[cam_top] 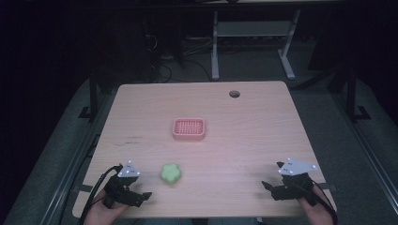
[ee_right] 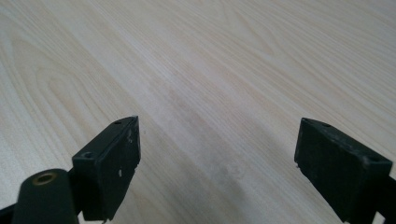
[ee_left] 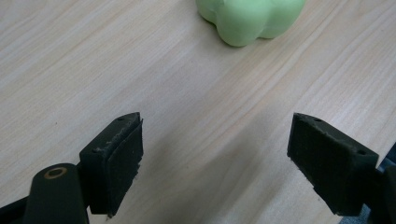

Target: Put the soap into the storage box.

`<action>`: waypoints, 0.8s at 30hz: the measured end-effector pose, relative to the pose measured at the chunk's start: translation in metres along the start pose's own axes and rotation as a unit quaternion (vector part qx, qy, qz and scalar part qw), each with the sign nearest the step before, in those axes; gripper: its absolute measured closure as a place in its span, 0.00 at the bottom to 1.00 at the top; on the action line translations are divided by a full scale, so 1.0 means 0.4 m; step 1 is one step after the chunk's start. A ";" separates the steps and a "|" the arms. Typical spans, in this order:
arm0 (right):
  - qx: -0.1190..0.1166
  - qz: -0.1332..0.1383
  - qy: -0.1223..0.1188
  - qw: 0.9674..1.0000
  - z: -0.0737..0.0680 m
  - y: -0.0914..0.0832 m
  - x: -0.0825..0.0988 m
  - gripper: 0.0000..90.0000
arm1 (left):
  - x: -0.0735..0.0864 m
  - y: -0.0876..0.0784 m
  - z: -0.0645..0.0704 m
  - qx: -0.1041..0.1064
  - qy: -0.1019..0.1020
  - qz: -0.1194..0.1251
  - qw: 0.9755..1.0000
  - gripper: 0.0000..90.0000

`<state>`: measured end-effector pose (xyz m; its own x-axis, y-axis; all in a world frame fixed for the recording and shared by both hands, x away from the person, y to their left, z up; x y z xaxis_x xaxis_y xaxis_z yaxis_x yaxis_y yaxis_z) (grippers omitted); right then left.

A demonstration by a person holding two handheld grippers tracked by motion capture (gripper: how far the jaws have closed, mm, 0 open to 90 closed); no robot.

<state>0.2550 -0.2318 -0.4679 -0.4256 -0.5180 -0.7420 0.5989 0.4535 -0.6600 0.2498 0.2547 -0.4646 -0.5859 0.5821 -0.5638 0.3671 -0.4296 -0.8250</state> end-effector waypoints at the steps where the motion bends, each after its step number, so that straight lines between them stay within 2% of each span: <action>1: 0.000 0.000 0.000 1.000 0.000 0.000 0.000 0.15 | 0.000 0.000 0.000 0.000 0.000 0.000 1.000 0.20; 5: -0.001 0.003 0.001 1.000 -0.004 0.000 -0.001 0.15 | -0.002 0.002 0.005 0.000 0.003 -0.002 1.000 0.20; 9: 0.001 0.001 -0.015 1.000 0.000 -0.001 -0.001 0.15 | -0.004 0.001 0.007 0.000 0.002 0.001 1.000 0.20; 10: -0.001 0.003 -0.001 1.000 -0.005 0.000 -0.002 0.15 | -0.006 0.002 0.008 0.002 0.002 0.003 1.000 0.20; 24: -0.002 0.004 0.000 1.000 -0.004 0.001 0.001 0.15 | -0.031 0.016 0.023 0.008 0.010 0.001 1.000 0.20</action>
<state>0.2539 -0.2306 -0.4684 -0.4202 -0.5141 -0.7478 0.6001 0.4607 -0.6539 0.2527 0.2384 -0.4626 -0.5703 0.5951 -0.5663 0.3558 -0.4424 -0.8232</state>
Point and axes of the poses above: each handheld gripper's, and its own axes: y roughly forward along the jaws, x roughly out of its underside, z roughly to its right, the point moved 3 cm from there along y, roughly forward along the jaws, and after that the axes turned 2 degrees about z, right-handed, at the moved point
